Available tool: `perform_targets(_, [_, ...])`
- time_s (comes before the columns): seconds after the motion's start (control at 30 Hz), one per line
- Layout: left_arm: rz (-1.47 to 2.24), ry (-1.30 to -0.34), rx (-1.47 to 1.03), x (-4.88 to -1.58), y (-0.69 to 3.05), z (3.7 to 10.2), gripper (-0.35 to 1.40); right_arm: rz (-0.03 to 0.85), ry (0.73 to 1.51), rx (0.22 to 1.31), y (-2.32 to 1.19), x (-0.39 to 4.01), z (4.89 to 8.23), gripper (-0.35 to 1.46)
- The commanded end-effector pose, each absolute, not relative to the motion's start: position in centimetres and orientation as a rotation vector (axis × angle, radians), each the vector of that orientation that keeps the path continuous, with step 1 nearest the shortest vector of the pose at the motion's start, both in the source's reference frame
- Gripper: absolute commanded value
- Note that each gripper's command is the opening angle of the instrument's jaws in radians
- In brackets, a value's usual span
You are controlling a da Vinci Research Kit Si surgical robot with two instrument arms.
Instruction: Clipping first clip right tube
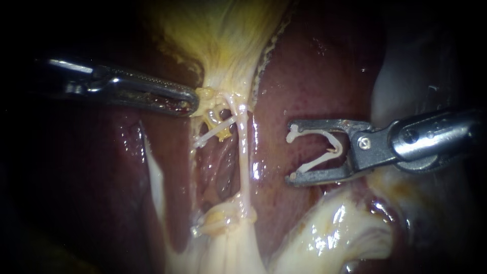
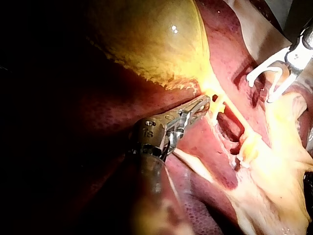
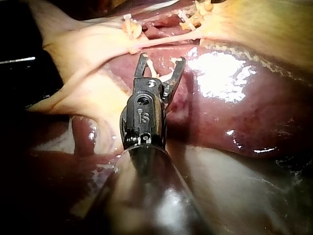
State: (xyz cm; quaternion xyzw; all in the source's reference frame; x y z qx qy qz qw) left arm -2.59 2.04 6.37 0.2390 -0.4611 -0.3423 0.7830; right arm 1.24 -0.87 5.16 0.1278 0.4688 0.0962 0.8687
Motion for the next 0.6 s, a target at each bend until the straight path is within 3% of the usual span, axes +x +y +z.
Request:
perform_targets(0.03, [-0.738,-0.996,0.517,-2.58,2.04,6.35,-0.35,0.202,0.981,0.267,-0.87,1.23,5.16,0.5])
perform_targets(0.4, [-0.771,-0.993,0.511,-2.16,2.31,5.99,-0.35,0.2,0.982,0.27,-0.87,1.23,5.15,0.49])
perform_targets(0.6, [-0.774,-0.993,0.507,-2.15,2.31,5.98,-0.35,0.18,0.991,0.3,-0.87,1.3,5.17,0.48])
